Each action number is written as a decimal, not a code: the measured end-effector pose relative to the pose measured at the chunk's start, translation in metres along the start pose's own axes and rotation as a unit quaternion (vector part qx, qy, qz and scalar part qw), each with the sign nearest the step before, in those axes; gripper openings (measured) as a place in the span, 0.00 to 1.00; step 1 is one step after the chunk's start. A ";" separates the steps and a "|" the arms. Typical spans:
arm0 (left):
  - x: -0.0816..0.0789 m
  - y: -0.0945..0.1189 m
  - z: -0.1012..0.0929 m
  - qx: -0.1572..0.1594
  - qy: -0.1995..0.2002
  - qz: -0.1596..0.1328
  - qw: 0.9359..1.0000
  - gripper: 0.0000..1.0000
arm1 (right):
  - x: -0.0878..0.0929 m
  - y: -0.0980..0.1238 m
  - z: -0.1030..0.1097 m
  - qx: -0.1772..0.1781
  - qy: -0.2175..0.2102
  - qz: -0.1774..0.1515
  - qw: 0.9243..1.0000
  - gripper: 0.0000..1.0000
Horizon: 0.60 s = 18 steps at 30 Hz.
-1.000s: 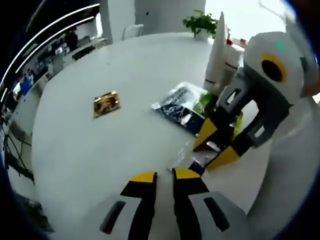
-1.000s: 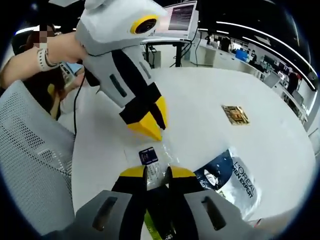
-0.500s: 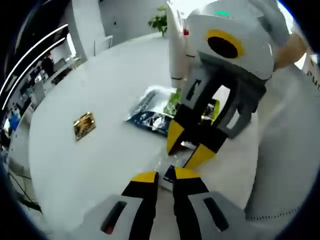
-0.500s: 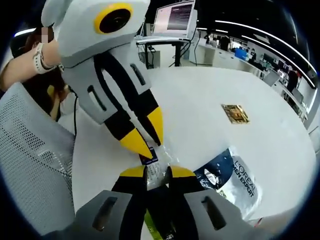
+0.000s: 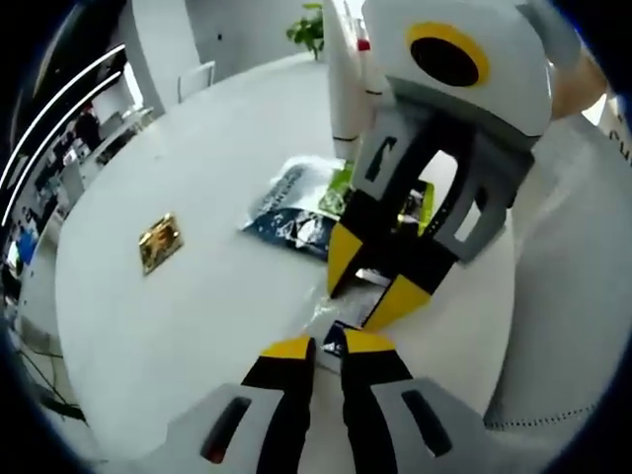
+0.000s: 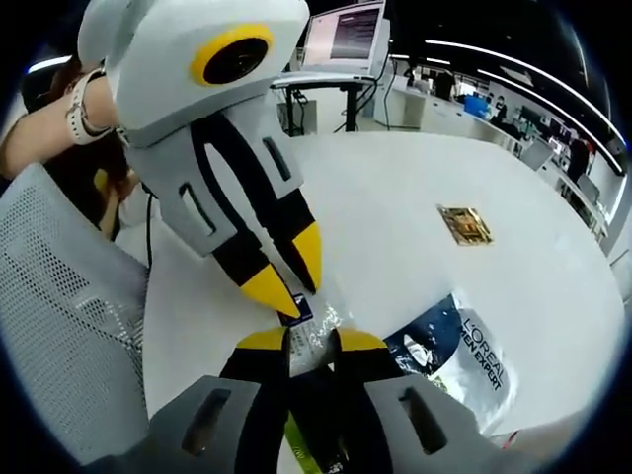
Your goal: Arrange the skincare products in the storage area until every visible bottle or jar stands upright without overlapping.
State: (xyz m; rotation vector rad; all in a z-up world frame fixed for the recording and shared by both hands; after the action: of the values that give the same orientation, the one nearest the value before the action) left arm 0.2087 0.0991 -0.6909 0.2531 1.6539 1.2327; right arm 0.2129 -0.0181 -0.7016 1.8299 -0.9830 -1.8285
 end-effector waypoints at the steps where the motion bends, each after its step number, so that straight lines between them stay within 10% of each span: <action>1: 0.000 0.000 0.000 -0.001 0.000 -0.001 1.000 0.07 | 0.000 0.000 0.000 0.001 -0.002 -0.001 1.000 0.18; 18: 0.001 0.001 0.000 -0.002 0.005 -0.002 1.000 0.07 | -0.009 0.056 0.010 0.026 0.012 -0.023 0.999 0.21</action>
State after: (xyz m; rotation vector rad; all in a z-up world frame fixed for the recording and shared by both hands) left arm 0.2076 0.0999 -0.6909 0.2420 1.6606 1.2367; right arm 0.1922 -0.0484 -0.6568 1.9161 -0.9969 -1.8193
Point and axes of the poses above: the point that each gripper's makers call its tool centre point, and the gripper's own axes: y roughly backward along the fingers, z roughly to its left, x roughly out of its underside, the point moved 9 cm from there along y, roughly backward along the fingers, and after that the axes turned 5 degrees about y, right-handed, at the moved point
